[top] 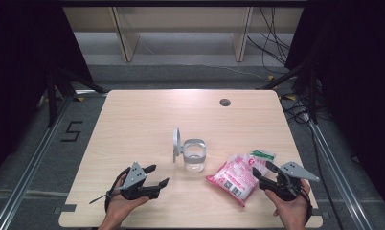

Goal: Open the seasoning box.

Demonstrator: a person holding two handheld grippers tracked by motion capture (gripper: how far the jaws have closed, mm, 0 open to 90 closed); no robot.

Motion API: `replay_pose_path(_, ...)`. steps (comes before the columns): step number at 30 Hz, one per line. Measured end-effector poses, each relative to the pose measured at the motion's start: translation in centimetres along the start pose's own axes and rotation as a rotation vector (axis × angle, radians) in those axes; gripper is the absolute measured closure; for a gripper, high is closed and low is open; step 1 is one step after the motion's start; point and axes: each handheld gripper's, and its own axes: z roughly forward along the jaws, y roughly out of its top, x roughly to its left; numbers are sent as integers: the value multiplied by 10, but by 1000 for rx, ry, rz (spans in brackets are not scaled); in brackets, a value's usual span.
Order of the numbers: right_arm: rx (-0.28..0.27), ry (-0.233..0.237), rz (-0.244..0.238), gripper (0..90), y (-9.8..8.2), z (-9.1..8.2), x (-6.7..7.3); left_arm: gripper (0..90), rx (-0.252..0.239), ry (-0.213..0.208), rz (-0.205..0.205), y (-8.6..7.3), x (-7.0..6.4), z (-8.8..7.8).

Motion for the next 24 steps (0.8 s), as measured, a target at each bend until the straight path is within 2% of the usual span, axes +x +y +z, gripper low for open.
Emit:
replay_pose_path(1, 11, -21, 8, 400, -1, -3, 0, 312, 2, 0, 0, 0, 0, 0)
replay_pose_path(2, -3, -32, 11, 400, -2, -4, -1, 312, -3, -7, -15, 0, -1, 1)
replay_pose_path(4, -1, -52, 22, 394, -4, -8, -6, 310, 4, -6, -8, 0, 0, 1)
replay_pose_path(6, 3, -59, 29, 387, -6, -8, -8, 309, 11, -6, -4, -1, 0, 1)
replay_pose_path(7, -1, -47, 14, 380, -7, -8, -12, 309, 9, -7, -8, -1, 0, 2)
replay_pose_path(8, 11, -51, 12, 376, -8, -8, -14, 309, -1, -14, -27, -1, -1, 3)
replay_pose_path(9, 16, -38, 81, 376, -9, -9, -11, 308, 11, -10, -20, -1, 0, 3)
replay_pose_path(10, -1, -35, 54, 376, -9, -7, -15, 308, 11, -10, -20, -1, 0, 3)
replay_pose_path(11, 4, -38, 55, 368, -11, -5, -17, 308, 11, -10, -20, -1, 0, 2)
replay_pose_path(12, 16, -37, 113, 365, -11, -5, -13, 308, 6, -13, -23, -1, 0, 3)
replay_pose_path(13, 16, -37, 113, 365, -11, -5, -13, 308, 1, -12, -26, -1, 1, 3)
replay_pose_path(14, 40, -38, 116, 363, -11, -6, -14, 308, 3, -9, -28, -1, 1, 3)
replay_pose_path(15, 36, -40, 72, 361, -12, -3, -18, 308, -3, -14, -32, -1, 1, 3)
replay_pose_path(16, 48, -39, 97, 361, -13, -2, -18, 308, 2, -12, -30, -1, 1, 3)
replay_pose_path(17, 42, -47, 59, 361, -14, -1, -21, 308, 1, -13, -27, -1, 1, 3)
replay_pose_path(18, 48, -44, 92, 359, -15, -1, -20, 308, 4, -12, -30, -1, 1, 3)
replay_pose_path(19, 57, -31, 85, 352, -15, 0, -22, 308, -3, -12, -37, -1, 1, 3)
replay_pose_path(20, 62, -30, 99, 345, -15, 1, -21, 308, -4, -12, -35, -1, 1, 4)
replay_pose_path(21, 58, -29, 84, 344, -16, 3, -23, 308, -4, -13, -38, -1, 1, 3)
replay_pose_path(22, 56, -48, 65, 342, -16, 5, -23, 308, -1, -10, -38, -1, 1, 3)
replay_pose_path(23, 54, -38, 125, 341, -17, 6, -18, 308, 1, -11, -36, -1, 1, 4)
replay_pose_path(24, 78, -46, 99, 338, -17, 6, -19, 308, 6, -5, -34, -2, 1, 4)
